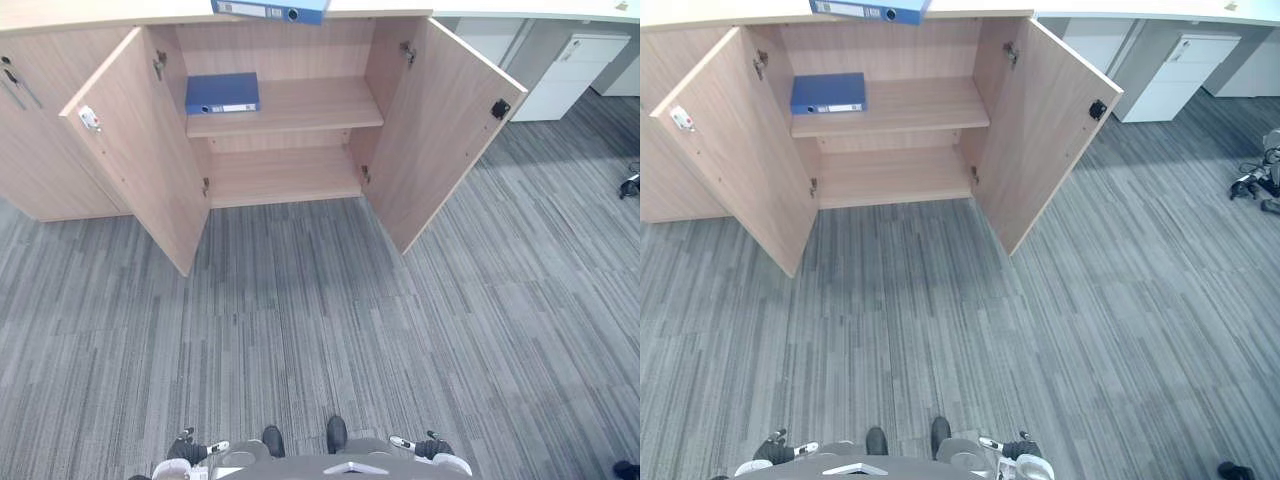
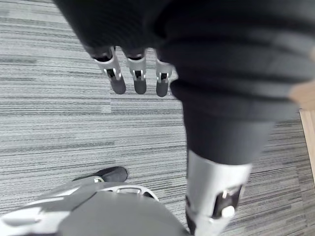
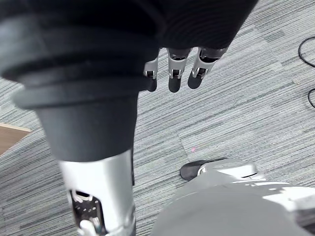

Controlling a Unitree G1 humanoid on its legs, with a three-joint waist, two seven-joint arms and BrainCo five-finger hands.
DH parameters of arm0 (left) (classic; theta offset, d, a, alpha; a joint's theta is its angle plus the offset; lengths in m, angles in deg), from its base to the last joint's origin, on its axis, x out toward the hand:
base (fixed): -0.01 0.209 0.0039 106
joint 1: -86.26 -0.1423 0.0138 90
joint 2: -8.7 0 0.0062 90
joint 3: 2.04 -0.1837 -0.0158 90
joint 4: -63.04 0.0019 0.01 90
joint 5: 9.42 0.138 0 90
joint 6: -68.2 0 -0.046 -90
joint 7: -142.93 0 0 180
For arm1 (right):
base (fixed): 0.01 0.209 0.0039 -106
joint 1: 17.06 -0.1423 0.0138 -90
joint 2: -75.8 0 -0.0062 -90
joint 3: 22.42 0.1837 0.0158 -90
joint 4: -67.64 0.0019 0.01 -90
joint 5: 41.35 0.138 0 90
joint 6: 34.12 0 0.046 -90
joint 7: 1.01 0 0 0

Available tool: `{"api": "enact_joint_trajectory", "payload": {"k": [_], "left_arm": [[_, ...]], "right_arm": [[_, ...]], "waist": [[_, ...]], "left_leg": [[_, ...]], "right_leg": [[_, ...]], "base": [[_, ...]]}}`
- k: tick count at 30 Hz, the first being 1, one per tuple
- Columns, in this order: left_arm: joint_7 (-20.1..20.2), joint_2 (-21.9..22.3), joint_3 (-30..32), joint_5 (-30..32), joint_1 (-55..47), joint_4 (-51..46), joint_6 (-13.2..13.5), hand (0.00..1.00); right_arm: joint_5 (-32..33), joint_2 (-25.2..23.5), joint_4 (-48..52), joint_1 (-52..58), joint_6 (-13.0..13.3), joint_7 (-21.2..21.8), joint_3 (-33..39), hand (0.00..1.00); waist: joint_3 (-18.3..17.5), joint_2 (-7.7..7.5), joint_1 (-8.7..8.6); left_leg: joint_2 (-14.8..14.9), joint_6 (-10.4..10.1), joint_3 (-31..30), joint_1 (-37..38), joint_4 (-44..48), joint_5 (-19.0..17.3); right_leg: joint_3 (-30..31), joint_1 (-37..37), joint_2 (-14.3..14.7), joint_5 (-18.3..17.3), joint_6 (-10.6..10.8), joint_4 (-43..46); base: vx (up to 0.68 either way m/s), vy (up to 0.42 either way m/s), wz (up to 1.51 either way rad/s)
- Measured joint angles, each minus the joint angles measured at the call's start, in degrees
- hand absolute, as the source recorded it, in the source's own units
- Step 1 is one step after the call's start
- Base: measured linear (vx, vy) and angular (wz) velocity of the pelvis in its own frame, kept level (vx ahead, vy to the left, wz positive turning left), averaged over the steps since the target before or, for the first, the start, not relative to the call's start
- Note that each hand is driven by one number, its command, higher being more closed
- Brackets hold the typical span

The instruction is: Walk over to the cabinet, pick up the folder, carry it to the office cabinet, place the folder inside the office cabinet, then close the office cabinet door

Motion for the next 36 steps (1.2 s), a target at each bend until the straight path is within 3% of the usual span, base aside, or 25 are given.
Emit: {"api": "enact_joint_trajectory", "payload": {"k": [2, 3, 5, 7, 10, 13, 15, 16, 17, 18, 20, 22, 24, 26, 29, 30, 32, 33, 35, 36], "left_arm": [[-0.3, 0.0, -0.9, 0.1, 0.3, 0.0, 0.0, 0.0], [-0.9, 0.1, -1.5, 0.5, 0.5, -0.1, 0.0, 0.0], [-1.2, -0.1, -1.6, 0.6, 0.7, -0.6, 0.0, 0.0], [-1.7, -0.2, -1.0, 1.0, 0.8, -2.0, -0.1, 0.0], [-2.3, 0.1, -1.0, 1.0, 1.6, -2.1, -0.1, 0.0], [-2.3, 0.1, -1.0, 1.1, 2.5, -2.0, -0.1, 0.0], [-2.3, 1.3, 0.1, 1.2, 2.5, -2.0, -0.1, 0.0], [-2.3, 2.4, 1.0, 1.6, 2.5, -2.0, 0.0, 0.0], [-2.3, 3.0, 1.5, 1.6, 2.9, -2.4, 0.4, 0.0], [-2.2, 3.4, 2.3, 1.6, 3.2, -2.4, 0.4, 0.0], [-2.2, 5.7, 5.8, 1.6, 3.5, -4.4, 0.5, 0.0], [-2.2, 7.0, 5.9, 1.5, 4.0, -6.0, 0.6, 0.0], [-2.2, 7.5, 5.6, 1.6, 4.6, -7.5, 0.9, 0.0], [-2.2, 7.7, 5.5, 1.6, 5.4, -8.4, 1.0, 0.0], [-2.2, 7.5, 4.9, 1.6, 5.9, -8.8, 1.1, 0.0], [-2.2, 7.3, 4.3, 1.5, 6.1, -8.9, 1.2, 0.0], [-2.3, 7.3, 3.3, 1.5, 6.0, -8.7, 1.1, 0.0], [-2.3, 7.4, 3.3, 1.4, 5.7, -8.4, 1.2, 0.0], [-2.2, 6.2, 3.3, 0.9, 5.3, -8.2, 1.1, 0.0], [-2.3, 5.6, 3.2, 0.6, 5.4, -7.9, 1.1, 0.0]], "right_arm": [[0.0, -0.1, 0.3, -0.1, 0.1, 0.0, 0.0, 0.0], [0.1, 0.0, 1.6, 0.0, 0.2, -0.1, 0.0, 0.0], [0.7, -0.4, 4.5, 0.4, 0.4, -0.2, 0.0, 0.0], [2.5, -0.9, 6.5, 0.8, 0.7, -0.3, 0.1, 0.0], [4.4, -0.8, 6.6, 0.6, 0.8, -0.4, 0.1, 0.0], [4.7, -0.8, 5.9, 0.6, 0.8, -1.3, 0.3, 0.0], [5.1, -0.9, 5.6, 0.9, 0.8, -1.5, 1.3, 0.0], [5.0, -0.3, 5.5, 0.8, 0.8, -1.5, 1.8, 0.0], [4.9, -0.1, 5.9, 0.5, 0.8, -1.6, 1.9, 0.0], [4.9, -0.1, 6.4, 0.5, 0.8, -1.6, 1.9, 0.0], [5.0, -0.1, 7.4, 0.6, 0.7, -1.8, 2.4, 0.0], [5.6, -0.6, 7.9, 0.7, 0.7, -2.2, 2.1, 0.0], [5.8, -2.0, 9.1, 0.6, 0.9, -2.4, 1.3, 0.0], [6.9, -3.0, 9.4, -0.1, 0.7, -2.3, 0.6, 0.0], [7.1, -3.7, 9.5, 0.1, 0.6, -2.4, 1.4, 0.0], [7.1, -4.0, 9.5, 0.2, 0.6, -2.5, 1.6, 0.0], [7.1, -3.9, 9.1, 0.7, 0.7, -2.5, 2.4, 0.0], [7.1, -4.0, 8.9, 0.7, 0.5, -2.5, 2.3, 0.0], [7.1, -5.2, 8.5, 1.1, 0.5, -2.5, 2.3, 0.0], [6.8, -5.8, 8.4, 1.1, 0.6, -2.4, 2.5, 0.0]], "waist": [[0.6, 0.4, 0.34], [1.0, 0.93, 0.24], [1.8, 0.83, -0.13], [1.8, 0.25, 0.07], [2.1, 0.68, -0.97], [2.2, 0.92, -1.94], [2.2, 1.53, -2.53], [2.1, 3.36, -2.24], [2.2, 3.76, -1.68], [2.3, 4.01, -1.89], [3.0, 5.26, -2.03], [3.4, 4.75, -1.27], [3.4, 3.82, -0.42], [3.3, 3.58, 0.1], [3.5, 3.15, 1.2], [3.5, 2.68, 1.65], [3.1, 3.13, 1.8], [2.5, 2.74, 2.23], [0.6, 0.34, 2.15], [0.0, -0.81, 2.19]], "left_leg": [[0.1, 0.2, 0.1, 0.2, 2.0, -2.0], [0.3, 0.3, 0.1, 0.7, 2.8, -2.9], [0.3, 0.6, -0.5, 1.3, 4.9, -4.6], [0.5, 0.5, -1.3, 2.8, 5.9, -6.6], [1.4, 0.4, -3.1, 5.4, 2.8, -6.6], [2.2, -2.7, -5.6, 8.0, -0.5, -7.7], [3.5, -4.7, -6.9, 10.5, -0.7, -9.3], [5.4, -5.9, -6.4, 10.9, 0.9, -9.3], [6.7, -7.3, -5.3, 8.3, 6.7, -8.6], [7.6, -7.4, -5.0, 6.2, 11.7, -8.4], [13.6, -6.6, -3.9, -2.2, 36.8, -6.7], [17.5, -6.6, -1.5, -6.1, 49.1, -6.8], [19.5, -5.8, 1.3, -10.8, 52.1, -7.3], [20.4, -4.5, 3.1, -16.4, 49.3, -8.1], [18.0, -4.3, 5.8, -20.2, 34.1, -8.2], [15.8, -5.1, 5.5, -20.8, 26.4, -6.7], [13.6, -4.9, 4.3, -21.3, 15.9, -1.8], [12.3, -4.0, 3.3, -21.2, 15.7, 3.3], [9.7, -2.9, 4.5, -21.1, 17.6, 1.6], [8.7, -2.4, 5.6, -20.1, 18.0, -0.2]], "right_leg": [[-0.8, -2.6, -0.6, -2.6, 2.0, 8.3], [-1.7, -6.1, -1.0, -3.0, 2.2, 16.6], [-3.9, -12.3, -2.6, -3.0, 0.9, 29.7], [-5.6, -16.7, -3.8, -7.7, 0.2, 37.4], [-8.9, -19.1, -3.3, -10.0, -0.1, 30.3], [-8.0, -19.8, -1.5, -3.5, -2.1, 13.9], [-8.7, -18.4, -1.1, 1.1, -3.6, 14.4], [-9.8, -17.9, 0.3, -0.6, -4.7, 15.5], [-10.4, -17.5, 0.7, -1.7, -6.1, 15.6], [-10.6, -16.6, 0.9, -2.2, -6.4, 15.0], [-10.8, -8.5, 3.7, -2.8, -7.2, 9.8], [-10.4, -3.1, 4.7, -3.5, -8.2, 7.6], [-9.1, -0.3, 4.7, -3.8, -8.7, 5.7], [-8.0, 2.3, 4.5, -4.5, -8.0, 2.2], [-7.2, 6.3, 2.6, -5.4, -6.6, -0.4], [-6.6, 7.7, 1.2, -6.3, -5.3, -1.0], [-5.9, 8.9, -0.2, -8.2, -3.4, -2.1], [-4.6, 9.4, -1.4, -10.1, -2.5, -1.6], [-3.0, 8.9, -4.4, -11.9, -1.8, 1.2], [-1.9, 6.3, -5.9, -11.6, -1.4, 7.1]], "base": [[0.05, 0.03, -0.08], [0.07, 0.065, 0.03], [0.12, 0.063, 0.11], [0.21, 0.016, 0.08], [0.25, -0.069, 0.29], [0.38, -0.172, 0.46], [0.46, -0.226, 0.49], [0.66, -0.328, 0.19], [0.65, -0.328, 0.11], [0.55, -0.279, 0.11], [0.53, -0.219, 0.05], [0.38, -0.132, -0.19], [0.32, -0.074, -0.31], [0.33, 0.023, -0.27], [0.29, 0.149, -0.12], [0.3, 0.204, -0.14], [0.31, 0.262, -0.27], [0.38, 0.344, -0.38], [0.44, 0.311, -0.33], [0.46, 0.263, -0.26]]}}
